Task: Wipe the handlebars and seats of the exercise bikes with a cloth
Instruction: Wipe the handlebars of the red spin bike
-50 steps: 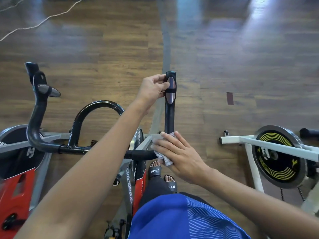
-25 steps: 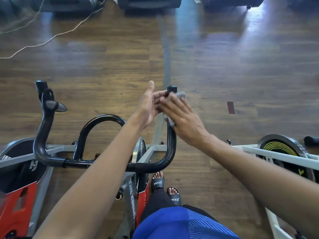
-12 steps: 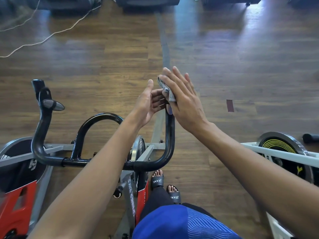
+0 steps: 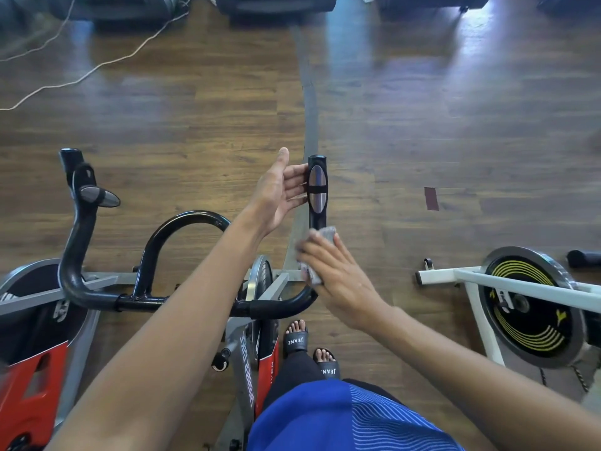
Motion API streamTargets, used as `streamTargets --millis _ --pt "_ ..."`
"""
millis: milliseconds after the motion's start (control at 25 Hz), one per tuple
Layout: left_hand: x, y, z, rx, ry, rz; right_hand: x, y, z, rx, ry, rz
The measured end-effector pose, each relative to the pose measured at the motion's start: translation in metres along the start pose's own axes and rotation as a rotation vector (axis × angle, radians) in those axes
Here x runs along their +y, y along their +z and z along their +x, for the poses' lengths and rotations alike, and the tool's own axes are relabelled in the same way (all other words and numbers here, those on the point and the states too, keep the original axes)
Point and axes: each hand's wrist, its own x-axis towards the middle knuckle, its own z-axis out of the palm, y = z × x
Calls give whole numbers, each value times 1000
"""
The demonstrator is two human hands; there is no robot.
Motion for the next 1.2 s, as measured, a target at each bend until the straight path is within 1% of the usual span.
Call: streamTargets --millis 120,160,280,360,440,480,560,600,640,680,720,760,800,840,880,1000,1080,1120,1200 --pt "-2 2 -1 17 4 -23 5 -10 -13 -130 -210 -121" --pt "-3 3 -2 18 7 -21 15 -16 -2 -149 -232 -165" --pt "-4 11 -14 30 39 40 31 -26 34 -161 -132 -254" --pt "-7 9 -31 127 132 149 26 -22 34 -122 -89 -207" --pt "-18 -6 -61 323 315 276 15 -17 14 -93 -91 -145" --pt "-27 -19 -80 456 422 344 11 -16 4 -94 -91 -127" --pt "-54 -57 -125 810 571 483 -1 -14 -14 -121 -102 -130" --pt "-71 -79 -144 989 594 552 -8 -11 -20 -125 -110 -149" --pt "-90 -100 -158 1140 565 607 -16 -7 -24 -122 -119 -170" --pt "-110 -116 -166 1240 481 649 -25 -2 -27 -117 -134 -194" --pt "-129 -126 -171 1266 353 678 -34 2 -28 -120 -152 -225" --pt "-145 -128 -170 1227 234 701 -41 6 -28 -123 -164 -262" --pt "-158 -124 -168 1174 158 717 -48 9 -27 -126 -171 -296" --pt "-166 -118 -166 1135 126 723 -56 13 -26 -129 -172 -323" --pt "-171 -111 -163 1118 124 721 -65 16 -25 -136 -157 -335" --pt "-171 -106 -160 1154 127 720 -99 32 -16 -154 -63 -348" --pt "-171 -107 -160 1164 131 714 -109 38 -16 -144 -12 -323" --pt "-172 -107 -161 1161 140 710 -105 35 -20 -128 -25 -319" --pt "-172 -105 -161 1159 154 704 -87 22 -32 -94 -115 -358"
